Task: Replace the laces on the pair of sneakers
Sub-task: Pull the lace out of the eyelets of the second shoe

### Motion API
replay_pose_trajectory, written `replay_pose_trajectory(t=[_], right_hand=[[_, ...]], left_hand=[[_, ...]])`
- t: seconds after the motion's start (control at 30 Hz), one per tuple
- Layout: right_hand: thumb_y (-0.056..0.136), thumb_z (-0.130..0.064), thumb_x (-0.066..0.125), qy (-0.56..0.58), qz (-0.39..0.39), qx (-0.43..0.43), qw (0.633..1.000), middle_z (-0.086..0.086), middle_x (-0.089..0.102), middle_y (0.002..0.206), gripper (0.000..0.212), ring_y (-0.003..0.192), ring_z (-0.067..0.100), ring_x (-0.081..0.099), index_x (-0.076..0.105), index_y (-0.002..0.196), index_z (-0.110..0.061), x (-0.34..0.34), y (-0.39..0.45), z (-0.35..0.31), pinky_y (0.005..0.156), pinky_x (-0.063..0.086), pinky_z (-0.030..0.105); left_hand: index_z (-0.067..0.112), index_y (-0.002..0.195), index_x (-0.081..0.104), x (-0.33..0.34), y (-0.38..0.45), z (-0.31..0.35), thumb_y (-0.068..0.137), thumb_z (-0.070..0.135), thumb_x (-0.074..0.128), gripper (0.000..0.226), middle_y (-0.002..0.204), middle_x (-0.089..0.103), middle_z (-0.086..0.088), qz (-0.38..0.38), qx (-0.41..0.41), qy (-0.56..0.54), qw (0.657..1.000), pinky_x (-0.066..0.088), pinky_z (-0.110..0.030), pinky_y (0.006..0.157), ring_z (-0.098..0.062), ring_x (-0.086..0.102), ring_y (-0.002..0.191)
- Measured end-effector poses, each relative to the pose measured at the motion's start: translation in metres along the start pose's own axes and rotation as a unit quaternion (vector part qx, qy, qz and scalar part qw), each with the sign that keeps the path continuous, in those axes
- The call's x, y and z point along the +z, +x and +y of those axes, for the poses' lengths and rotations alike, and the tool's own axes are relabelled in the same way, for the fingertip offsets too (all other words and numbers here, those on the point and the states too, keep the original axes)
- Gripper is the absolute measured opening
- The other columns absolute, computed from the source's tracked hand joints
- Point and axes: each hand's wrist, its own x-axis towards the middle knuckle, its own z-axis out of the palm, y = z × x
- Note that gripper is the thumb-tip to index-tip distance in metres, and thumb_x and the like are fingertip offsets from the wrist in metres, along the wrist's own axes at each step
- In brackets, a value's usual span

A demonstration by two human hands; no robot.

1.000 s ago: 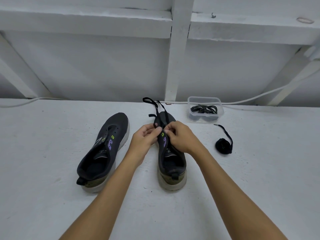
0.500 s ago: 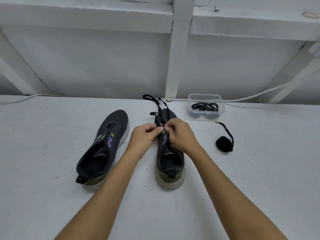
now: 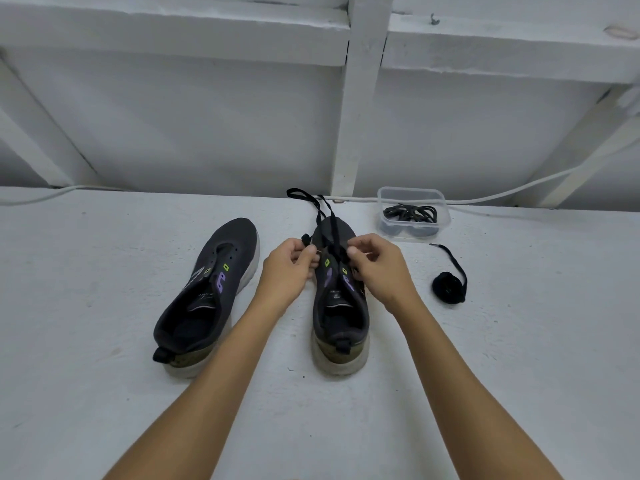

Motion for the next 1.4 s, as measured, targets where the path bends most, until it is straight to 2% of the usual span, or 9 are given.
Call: replay_pose_trajectory(t=[0.2,0.37,0.57,0.63,0.77,0.87,0.97,1.2,1.4], right_hand=[[0.086,-0.022,0.076,0.024,0.013,0.074,0.997,-0.006,0.075,0.082,0.005,0.081,0.017,0.07,0.077,0.082,-0.024,-0.008,-0.021,0.019,0.083,0.061,0.047],[0.088,-0.018,0.077,0.062,0.021,0.075,0.995,-0.003,0.076,0.083,0.005,0.085,0.02,0.074,0.079,0.085,-0.022,-0.002,-0.027,0.02,0.079,0.063,0.041],[0.094,-0.013,0.07,0.074,-0.011,0.06,0.995,0.002,0.076,0.082,0.009,0.075,0.015,0.071,0.078,0.092,-0.018,-0.003,-0.024,0.009,0.071,0.062,0.032],[0.093,-0.015,0.071,0.042,-0.026,0.037,0.998,-0.002,0.076,0.085,0.012,0.075,0.012,0.071,0.077,0.091,-0.025,-0.011,-0.018,0.007,0.071,0.062,0.03],[0.087,-0.023,0.079,-0.035,-0.062,-0.003,0.997,-0.012,0.075,0.083,0.013,0.081,0.005,0.07,0.079,0.096,-0.032,-0.014,-0.01,0.007,0.078,0.06,0.028],[0.088,-0.022,0.078,-0.096,-0.052,-0.043,0.993,-0.018,0.067,0.081,0.008,0.073,-0.008,0.06,0.079,0.095,-0.026,-0.009,-0.009,0.003,0.07,0.046,0.009],[0.095,-0.021,0.067,-0.147,-0.074,-0.064,0.984,-0.014,0.065,0.084,0.006,0.073,-0.002,0.057,0.07,0.091,-0.024,-0.006,-0.005,-0.001,0.071,0.043,0.015],[0.103,-0.023,0.051,-0.17,-0.111,-0.061,0.977,-0.002,0.065,0.088,0.009,0.071,0.012,0.057,0.057,0.097,-0.02,-0.009,0.004,-0.017,0.068,0.048,0.029],[0.091,-0.029,0.074,-0.11,-0.104,-0.024,0.988,-0.009,0.071,0.093,0.007,0.077,0.007,0.066,0.072,0.096,-0.025,-0.014,0.0,-0.003,0.069,0.051,0.019]], left_hand=[[0.01,0.099,0.057,-0.003,-0.002,0.01,0.101,0.033,0.058,0.023,0.088,0.069,-0.007,0.033,-0.04,-0.032,0.998,0.06,-0.025,0.063,-0.016,0.075,0.074],[0.025,0.1,0.065,0.002,-0.006,0.009,0.09,0.047,0.066,0.024,0.101,0.071,0.007,0.005,-0.026,0.059,0.998,0.057,-0.044,0.092,-0.013,0.069,0.095],[0.029,0.137,0.052,0.006,-0.02,0.014,0.086,0.055,0.065,0.059,0.136,0.051,0.014,-0.093,-0.002,0.142,0.985,0.041,-0.031,0.106,-0.003,0.05,0.122],[0.034,0.138,0.05,0.005,-0.023,0.013,0.078,0.066,0.065,0.069,0.137,0.054,0.011,-0.123,0.011,0.181,0.976,0.044,-0.036,0.108,-0.005,0.053,0.124],[0.053,0.123,0.041,0.002,-0.033,0.013,0.084,0.044,0.076,0.053,0.128,0.046,0.025,-0.17,0.05,0.196,0.964,0.035,-0.009,0.09,0.006,0.046,0.116],[0.04,0.142,0.037,0.001,-0.03,0.007,0.082,0.037,0.078,0.073,0.139,0.04,0.018,-0.176,0.062,0.215,0.959,0.037,-0.015,0.094,-0.002,0.042,0.129],[0.025,0.156,0.025,0.001,-0.03,0.009,0.076,0.048,0.074,0.097,0.156,0.032,0.01,-0.167,0.045,0.238,0.956,0.037,-0.033,0.113,-0.01,0.037,0.14],[0.033,0.139,0.046,0.003,-0.033,0.007,0.084,0.042,0.07,0.061,0.13,0.05,0.015,-0.144,0.079,0.228,0.96,0.042,-0.02,0.087,-0.006,0.054,0.112],[0.034,0.14,0.044,0.003,-0.032,0.005,0.083,0.045,0.066,0.063,0.134,0.05,0.017,-0.15,0.081,0.222,0.96,0.044,-0.025,0.091,-0.007,0.055,0.114]])
